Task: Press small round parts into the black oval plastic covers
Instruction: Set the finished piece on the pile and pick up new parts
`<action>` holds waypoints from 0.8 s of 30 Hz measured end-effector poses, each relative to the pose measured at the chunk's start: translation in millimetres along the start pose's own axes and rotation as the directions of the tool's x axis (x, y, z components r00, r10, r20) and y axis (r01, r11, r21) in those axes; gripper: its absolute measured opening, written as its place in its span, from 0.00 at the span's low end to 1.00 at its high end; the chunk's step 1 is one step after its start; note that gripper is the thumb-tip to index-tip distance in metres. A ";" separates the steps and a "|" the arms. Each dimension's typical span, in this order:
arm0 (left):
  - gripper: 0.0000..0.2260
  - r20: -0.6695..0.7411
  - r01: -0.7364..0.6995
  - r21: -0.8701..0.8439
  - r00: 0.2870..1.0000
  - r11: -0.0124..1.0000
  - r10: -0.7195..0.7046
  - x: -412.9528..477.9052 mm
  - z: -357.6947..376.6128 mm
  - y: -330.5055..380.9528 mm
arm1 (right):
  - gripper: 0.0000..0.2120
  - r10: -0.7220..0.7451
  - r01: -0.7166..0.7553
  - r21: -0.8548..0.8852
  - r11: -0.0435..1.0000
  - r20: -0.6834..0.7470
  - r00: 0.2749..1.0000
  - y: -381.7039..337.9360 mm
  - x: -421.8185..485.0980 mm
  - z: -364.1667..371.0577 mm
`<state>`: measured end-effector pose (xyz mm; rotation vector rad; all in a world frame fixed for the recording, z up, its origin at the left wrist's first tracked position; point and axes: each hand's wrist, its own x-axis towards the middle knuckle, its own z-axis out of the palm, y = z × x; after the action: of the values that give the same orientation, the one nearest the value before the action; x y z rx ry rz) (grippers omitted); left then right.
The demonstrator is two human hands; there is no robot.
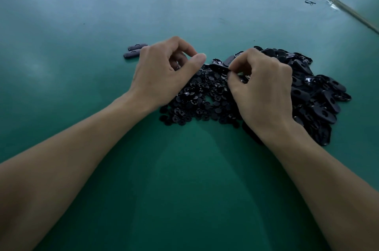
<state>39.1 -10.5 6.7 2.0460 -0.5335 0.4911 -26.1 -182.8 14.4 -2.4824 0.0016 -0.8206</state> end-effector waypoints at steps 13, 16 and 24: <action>0.03 0.052 -0.049 -0.141 0.997 0.989 0.057 -1.2 0.0 1.3 | 0.06 -0.132 0.131 0.153 0.980 -0.003 0.991 -6.7 -5.6 5.6; 0.07 0.064 -0.037 -0.197 0.997 0.980 0.051 -1.6 -1.3 1.4 | 0.12 -0.109 0.105 0.117 0.988 0.028 0.994 -5.1 -4.6 6.2; 0.09 0.133 -0.009 -0.317 0.990 0.948 0.054 -1.3 -0.3 -0.6 | 0.05 -0.016 -0.004 0.233 0.973 0.083 0.996 -4.6 -1.0 5.2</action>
<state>38.4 -9.8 5.8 1.7727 -0.6848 0.2605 -24.7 -176.1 12.5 -2.2934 -0.1255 -0.6764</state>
